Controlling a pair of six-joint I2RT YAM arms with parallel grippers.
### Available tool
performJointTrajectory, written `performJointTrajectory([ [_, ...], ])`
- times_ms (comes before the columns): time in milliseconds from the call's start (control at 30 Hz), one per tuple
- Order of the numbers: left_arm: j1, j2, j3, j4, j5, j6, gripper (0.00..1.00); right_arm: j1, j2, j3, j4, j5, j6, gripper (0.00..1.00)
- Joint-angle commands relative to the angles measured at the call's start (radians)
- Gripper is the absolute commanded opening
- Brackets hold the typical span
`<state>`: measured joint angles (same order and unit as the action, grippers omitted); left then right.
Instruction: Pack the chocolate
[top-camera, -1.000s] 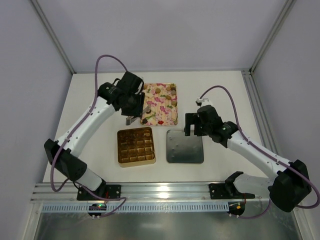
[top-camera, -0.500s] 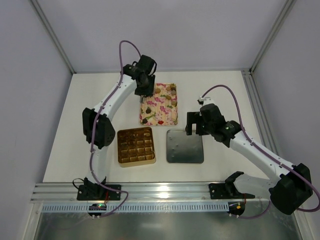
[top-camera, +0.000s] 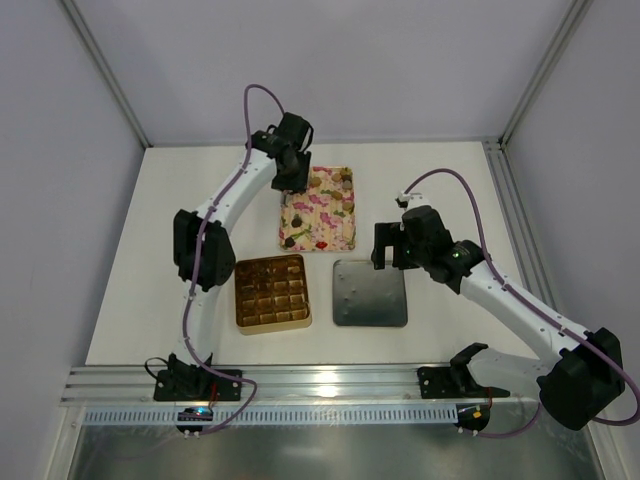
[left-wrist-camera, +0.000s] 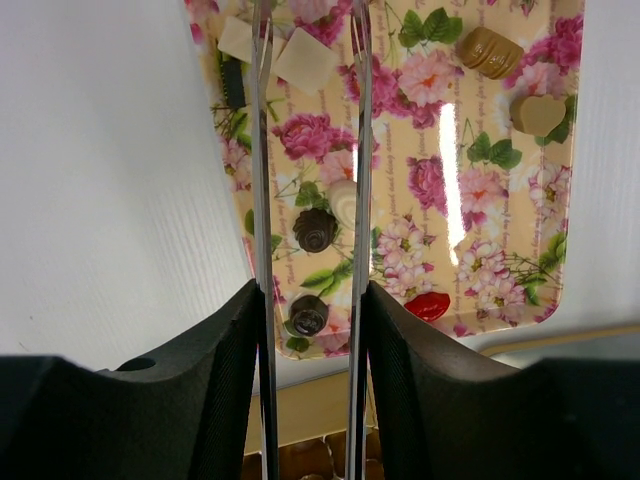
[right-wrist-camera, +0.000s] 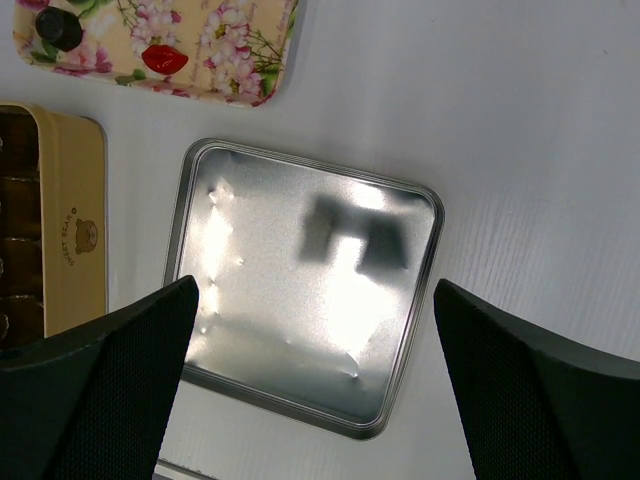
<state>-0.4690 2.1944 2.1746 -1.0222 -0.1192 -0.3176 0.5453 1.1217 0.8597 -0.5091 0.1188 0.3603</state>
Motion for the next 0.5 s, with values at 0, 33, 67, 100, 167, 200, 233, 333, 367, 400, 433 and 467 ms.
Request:
performJointTrajectory([
  [0, 0.001, -0.012, -0.012, 0.054, 0.019, 0.023, 0.44, -0.007, 0.006, 0.029, 0.017, -0.01, -0.014, 1.0],
  [33, 0.001, -0.012, -0.013, 0.056, 0.026, 0.023, 0.44, -0.005, 0.006, 0.027, 0.017, -0.01, -0.012, 1.0],
  [67, 0.001, -0.013, -0.016, 0.057, 0.027, 0.022, 0.44, -0.005, 0.006, 0.025, 0.02, -0.011, -0.012, 1.0],
  [100, 0.001, -0.012, -0.019, 0.057, 0.03, 0.022, 0.44, -0.005, 0.007, 0.025, 0.021, -0.014, -0.011, 1.0],
  [167, 0.001, -0.009, -0.018, 0.054, 0.026, 0.022, 0.44, -0.005, 0.009, 0.024, 0.023, -0.018, -0.008, 1.0],
  [200, 0.001, -0.004, -0.018, 0.053, 0.024, 0.022, 0.43, -0.005, 0.009, 0.024, 0.021, -0.018, -0.009, 1.0],
  [233, 0.001, 0.001, -0.018, 0.054, 0.024, 0.022, 0.44, -0.005, 0.007, 0.024, 0.021, -0.016, -0.008, 1.0],
  [333, 0.0, 0.008, -0.018, 0.051, 0.024, 0.023, 0.44, -0.005, 0.004, 0.021, 0.02, -0.015, -0.009, 1.0],
  [367, 0.001, 0.01, -0.018, 0.048, 0.027, 0.023, 0.44, -0.005, 0.003, 0.021, 0.017, -0.015, -0.009, 1.0],
  [400, 0.001, 0.01, -0.019, 0.048, 0.027, 0.023, 0.44, -0.005, 0.001, 0.021, 0.015, -0.013, -0.009, 1.0],
  [433, 0.001, 0.011, -0.019, 0.047, 0.027, 0.023, 0.44, -0.005, -0.003, 0.019, 0.015, -0.01, -0.009, 1.0],
  [467, 0.001, 0.011, -0.022, 0.047, 0.021, 0.023, 0.44, -0.007, -0.003, 0.016, 0.012, -0.01, -0.009, 1.0],
])
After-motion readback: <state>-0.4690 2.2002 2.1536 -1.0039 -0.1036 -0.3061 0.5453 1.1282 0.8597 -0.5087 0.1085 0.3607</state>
